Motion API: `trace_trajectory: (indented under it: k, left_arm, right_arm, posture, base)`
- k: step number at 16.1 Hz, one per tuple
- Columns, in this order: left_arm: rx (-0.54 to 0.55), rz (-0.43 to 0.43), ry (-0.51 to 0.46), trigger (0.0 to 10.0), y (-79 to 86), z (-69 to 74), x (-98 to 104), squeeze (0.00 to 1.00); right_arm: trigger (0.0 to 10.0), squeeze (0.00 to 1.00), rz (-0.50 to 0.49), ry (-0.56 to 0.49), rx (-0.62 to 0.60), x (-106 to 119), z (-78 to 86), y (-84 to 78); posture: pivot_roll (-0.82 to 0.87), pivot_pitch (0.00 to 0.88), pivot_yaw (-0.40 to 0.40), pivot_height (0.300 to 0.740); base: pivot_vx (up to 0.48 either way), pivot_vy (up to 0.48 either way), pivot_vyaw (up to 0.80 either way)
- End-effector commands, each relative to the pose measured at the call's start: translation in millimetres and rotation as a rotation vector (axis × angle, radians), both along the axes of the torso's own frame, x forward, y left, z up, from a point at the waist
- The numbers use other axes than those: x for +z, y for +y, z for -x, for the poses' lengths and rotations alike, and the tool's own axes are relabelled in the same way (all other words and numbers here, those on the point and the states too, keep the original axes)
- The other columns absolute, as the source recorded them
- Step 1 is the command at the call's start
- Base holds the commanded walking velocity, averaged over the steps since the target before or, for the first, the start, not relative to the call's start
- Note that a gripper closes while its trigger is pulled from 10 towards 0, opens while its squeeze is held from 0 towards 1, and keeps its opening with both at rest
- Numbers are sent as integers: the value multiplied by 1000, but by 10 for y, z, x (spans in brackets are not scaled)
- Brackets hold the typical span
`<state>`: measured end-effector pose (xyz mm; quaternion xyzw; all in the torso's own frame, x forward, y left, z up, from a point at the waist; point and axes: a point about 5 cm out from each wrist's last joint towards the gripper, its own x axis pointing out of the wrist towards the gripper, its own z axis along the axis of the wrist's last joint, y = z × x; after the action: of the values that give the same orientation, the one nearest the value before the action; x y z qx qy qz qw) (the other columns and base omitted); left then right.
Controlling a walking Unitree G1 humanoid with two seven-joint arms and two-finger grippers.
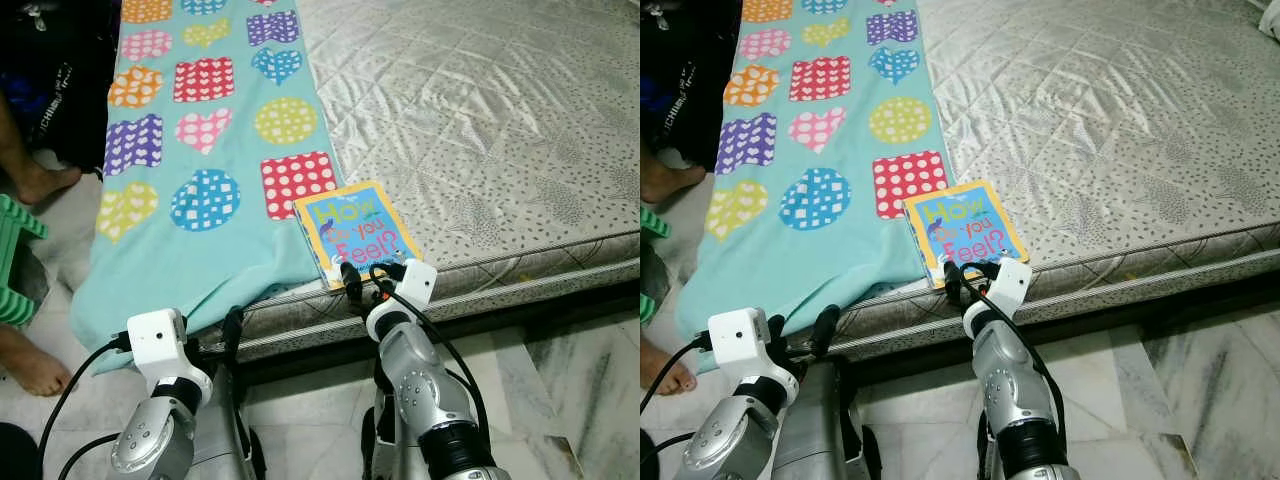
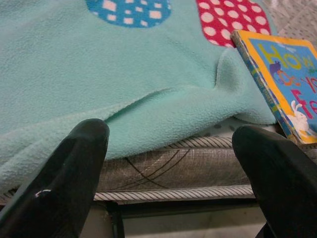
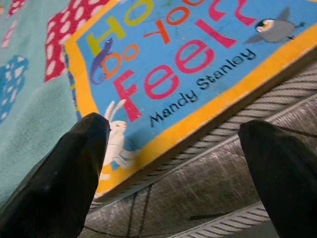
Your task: Clean up the room
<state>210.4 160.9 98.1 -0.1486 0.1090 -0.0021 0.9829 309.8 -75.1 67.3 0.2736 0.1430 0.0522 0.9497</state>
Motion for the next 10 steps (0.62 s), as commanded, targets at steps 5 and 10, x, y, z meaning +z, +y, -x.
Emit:
trace_trajectory:
  k: [5, 10]
  left_arm:
    - [8, -5, 21, 10000, 22, 41, -17, 0]
    - [-1, 0, 30, 10000, 9, 39, -29, 0]
  right_arm:
    - [9059, 0, -205, 77, 63, -51, 189, 564]
    - [0, 0, -288, 85, 108, -6, 226, 738]
  posture:
    - [37, 248, 24, 541]
    - [39, 248, 27, 541]
  base:
    - [0, 0, 0]
    - [0, 0, 0]
